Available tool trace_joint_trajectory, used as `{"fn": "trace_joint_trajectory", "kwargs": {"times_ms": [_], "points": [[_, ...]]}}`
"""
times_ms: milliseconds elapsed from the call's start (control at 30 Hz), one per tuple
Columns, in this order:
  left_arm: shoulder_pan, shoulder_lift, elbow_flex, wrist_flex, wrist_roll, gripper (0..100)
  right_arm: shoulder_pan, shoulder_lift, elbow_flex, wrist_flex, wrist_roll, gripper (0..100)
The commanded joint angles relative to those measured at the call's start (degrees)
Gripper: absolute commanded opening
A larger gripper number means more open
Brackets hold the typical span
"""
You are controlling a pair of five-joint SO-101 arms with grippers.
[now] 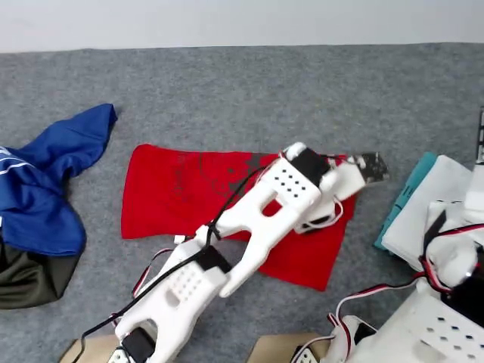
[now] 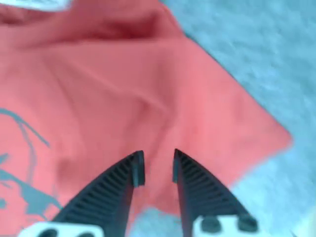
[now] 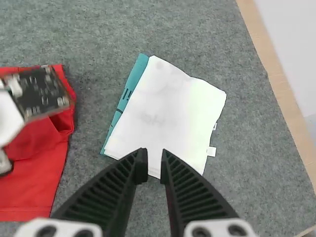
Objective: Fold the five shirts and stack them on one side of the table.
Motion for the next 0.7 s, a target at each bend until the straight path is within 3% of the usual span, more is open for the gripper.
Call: {"fn": "trace_joint_trajectory", "kwargs": {"times_ms": [0,233,500,667], "points": [[3.08,-9.58,10.86,1.41,-0.18,15,0.48,-0.04,-0.09,1.19,0.35,5.9],[6.77,-9.67,18.95,-2.46,-1.05,18,0.48,0.04,0.00,1.19,0.35,6.0],[8.62,-1.49,18.68,-6.33,-0.79,17,0.48,-0.48,0.00,1.45,0.35,6.0],[7.47,-1.23,17.01,-6.68,-1.05,8,0.57,-0.48,0.00,1.71,0.44,6.0]]}}
